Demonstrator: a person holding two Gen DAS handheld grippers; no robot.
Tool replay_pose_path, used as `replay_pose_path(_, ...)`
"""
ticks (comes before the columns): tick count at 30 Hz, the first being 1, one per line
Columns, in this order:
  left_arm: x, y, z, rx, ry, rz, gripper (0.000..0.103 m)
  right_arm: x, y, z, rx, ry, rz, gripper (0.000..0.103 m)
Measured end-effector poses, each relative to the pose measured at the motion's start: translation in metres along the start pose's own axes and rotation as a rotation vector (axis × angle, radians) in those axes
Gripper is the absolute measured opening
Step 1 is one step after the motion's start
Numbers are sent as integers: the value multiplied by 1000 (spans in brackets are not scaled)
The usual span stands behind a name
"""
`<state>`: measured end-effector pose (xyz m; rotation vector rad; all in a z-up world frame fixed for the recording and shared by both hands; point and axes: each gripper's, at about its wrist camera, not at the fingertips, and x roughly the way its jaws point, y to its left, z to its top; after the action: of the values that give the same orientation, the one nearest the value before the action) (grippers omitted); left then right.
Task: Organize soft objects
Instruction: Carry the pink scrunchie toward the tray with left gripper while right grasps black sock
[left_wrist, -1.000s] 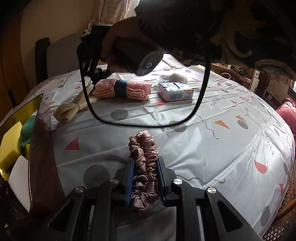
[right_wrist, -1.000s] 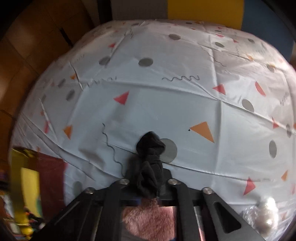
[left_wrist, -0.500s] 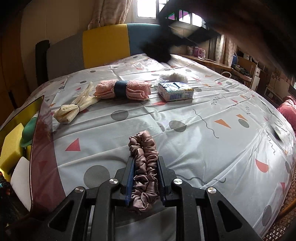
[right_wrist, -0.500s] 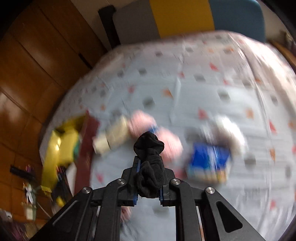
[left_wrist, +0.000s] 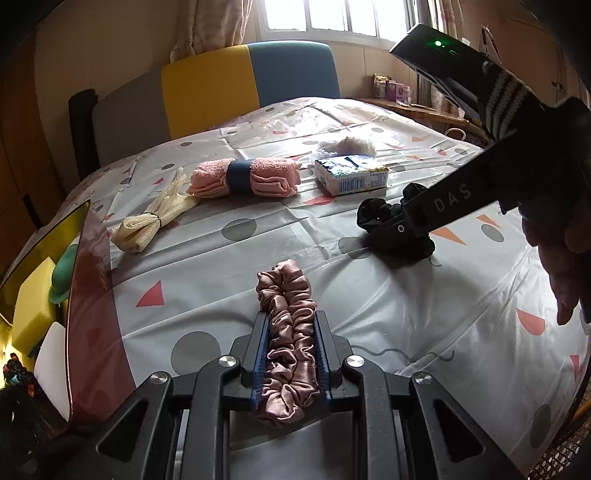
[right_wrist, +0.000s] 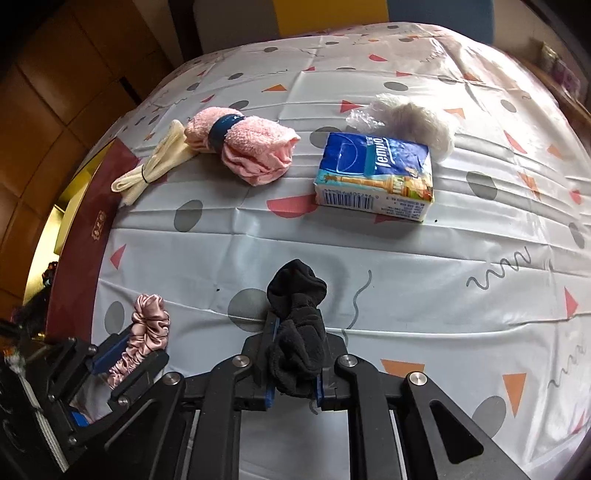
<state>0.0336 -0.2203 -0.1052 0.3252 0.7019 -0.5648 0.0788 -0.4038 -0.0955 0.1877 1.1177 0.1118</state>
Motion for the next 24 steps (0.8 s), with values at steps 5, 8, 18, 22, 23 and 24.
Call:
replay_pose_path(5,2,0,7,-17,43,1,20,-1,-1,-5,-17,-3,-1,14)
replay_pose_path(8,-3,1,11,-40,57,-17,20,-2,-1,-7,-36,-7,-5,14)
replay_pose_path(18,-70,12,36,-92,-56,-58,20,3,12,-7,-115,-27,-51,14)
replay_pose_path(22,-95,37,43,-152,-74,-18,20,2,12,-9,-128,-33,-59,14)
replay_pose_path(23,-101,46,43,-169,-77,4,20,2,13,-9,-132,-35,-60,14)
replay_pose_path(24,-106,54,44,-187,-82,15,20,2,13,-9,-137,-37,-63,14)
